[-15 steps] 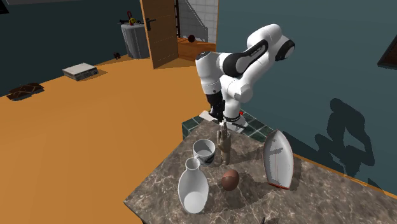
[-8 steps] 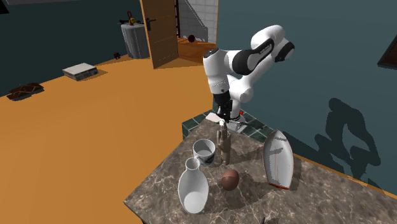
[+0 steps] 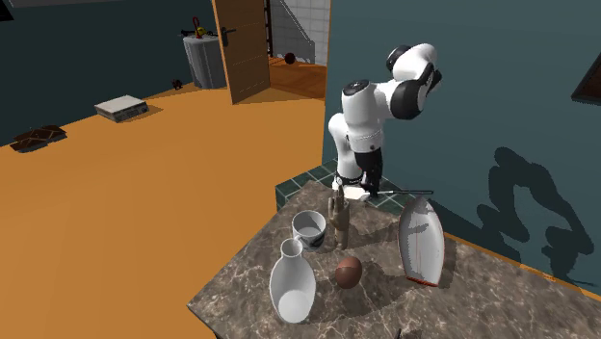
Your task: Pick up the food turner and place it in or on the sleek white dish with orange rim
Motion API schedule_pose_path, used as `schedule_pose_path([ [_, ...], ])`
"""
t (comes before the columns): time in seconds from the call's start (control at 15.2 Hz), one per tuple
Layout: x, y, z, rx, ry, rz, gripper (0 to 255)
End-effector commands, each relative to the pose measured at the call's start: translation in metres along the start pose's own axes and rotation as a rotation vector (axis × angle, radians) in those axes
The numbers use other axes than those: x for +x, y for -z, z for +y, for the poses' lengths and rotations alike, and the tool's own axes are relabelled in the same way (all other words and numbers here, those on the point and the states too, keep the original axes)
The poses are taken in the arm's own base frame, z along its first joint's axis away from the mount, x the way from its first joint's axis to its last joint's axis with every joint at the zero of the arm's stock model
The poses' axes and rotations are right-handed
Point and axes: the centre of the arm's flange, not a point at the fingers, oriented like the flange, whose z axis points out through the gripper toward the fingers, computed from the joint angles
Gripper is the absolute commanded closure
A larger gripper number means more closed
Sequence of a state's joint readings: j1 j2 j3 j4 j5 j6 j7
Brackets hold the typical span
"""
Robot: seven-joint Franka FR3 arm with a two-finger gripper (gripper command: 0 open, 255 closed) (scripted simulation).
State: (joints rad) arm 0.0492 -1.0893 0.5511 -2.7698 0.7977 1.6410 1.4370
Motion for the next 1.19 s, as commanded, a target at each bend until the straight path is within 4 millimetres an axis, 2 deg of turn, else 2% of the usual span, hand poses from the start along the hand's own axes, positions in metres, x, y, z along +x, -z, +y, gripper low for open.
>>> schedule_pose_path([
  [0.0,-0.026,-0.006,0.001,0.000,-0.002,-0.002,255],
  [0.46,-0.114,-0.034,0.003,0.000,-0.002,-0.002,255],
  [0.53,-0.136,-0.040,0.003,0.000,-0.002,-0.002,255],
  [1.12,-0.121,-0.085,0.001,0.000,-0.002,-0.002,255],
])
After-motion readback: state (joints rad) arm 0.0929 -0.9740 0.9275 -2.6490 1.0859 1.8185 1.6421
